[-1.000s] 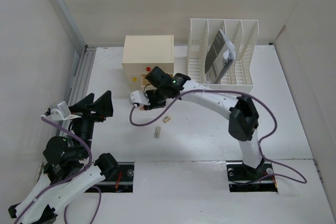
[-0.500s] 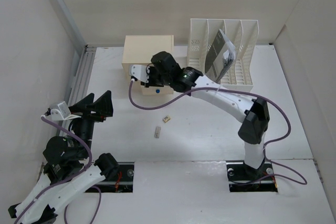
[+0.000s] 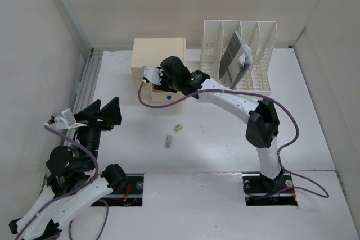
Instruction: Organize the desk
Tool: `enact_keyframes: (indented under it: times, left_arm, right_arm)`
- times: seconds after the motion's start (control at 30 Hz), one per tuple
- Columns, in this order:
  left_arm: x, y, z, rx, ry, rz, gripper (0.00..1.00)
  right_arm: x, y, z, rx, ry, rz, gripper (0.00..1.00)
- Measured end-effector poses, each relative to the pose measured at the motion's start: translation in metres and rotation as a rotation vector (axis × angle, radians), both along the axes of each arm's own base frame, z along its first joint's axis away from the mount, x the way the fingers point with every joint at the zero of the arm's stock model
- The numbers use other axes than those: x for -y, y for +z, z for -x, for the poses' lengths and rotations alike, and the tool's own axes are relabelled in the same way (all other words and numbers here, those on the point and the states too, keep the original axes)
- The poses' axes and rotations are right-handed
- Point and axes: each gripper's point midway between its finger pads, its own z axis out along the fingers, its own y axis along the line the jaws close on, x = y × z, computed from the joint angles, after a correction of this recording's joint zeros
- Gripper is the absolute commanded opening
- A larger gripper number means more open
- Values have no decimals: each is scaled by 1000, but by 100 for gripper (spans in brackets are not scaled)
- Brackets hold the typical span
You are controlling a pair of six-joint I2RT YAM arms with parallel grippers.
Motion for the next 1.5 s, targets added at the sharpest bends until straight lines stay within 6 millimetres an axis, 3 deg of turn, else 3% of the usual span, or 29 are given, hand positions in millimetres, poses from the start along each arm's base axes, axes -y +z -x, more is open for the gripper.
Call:
enact_keyframes:
  times: [0.1,0.2,0.27,0.33,0.57,0.63,0.77,0.97,1.03,1.3,1.5]
  left_arm:
    - [0,0,0,0,0,0,79]
    - [0,0,0,0,0,0,79]
    - [0,0,0,0,0,0,79]
    - [0,0,0,0,0,0,79]
    - [0,0,0,0,-1,0,79]
    - [0,0,0,0,-1,0,79]
    - [0,0,0,0,-1,0,79]
    - [0,0,0,0,-1,0,79]
    - [0,0,0,0,-1,0,79]
    - [0,0,0,0,0,-1,79]
    - [2,-1,-2,-6,0,-8,79]
  right_arm:
    - [0,0,0,-4,-4,-6,46]
    - [-2,0,2,-15,-1,-17,28]
    - [-4,0,5,-29,12,-31,9]
    - [-9,2,11,-54,44,-51,0]
    - [-25,9,64,-238,315,-125,0]
    - [-28,6,78,-300,387,-114,0]
    - [-33,-17,87,-388,441,-76,0]
    - [-18,-77,63,-411,252,19,0]
    - [-13,-88,50,-386,173,41,0]
    - [4,-93,-13,-122,-130,21,0]
    - [9,-90,-19,-52,-216,28,0]
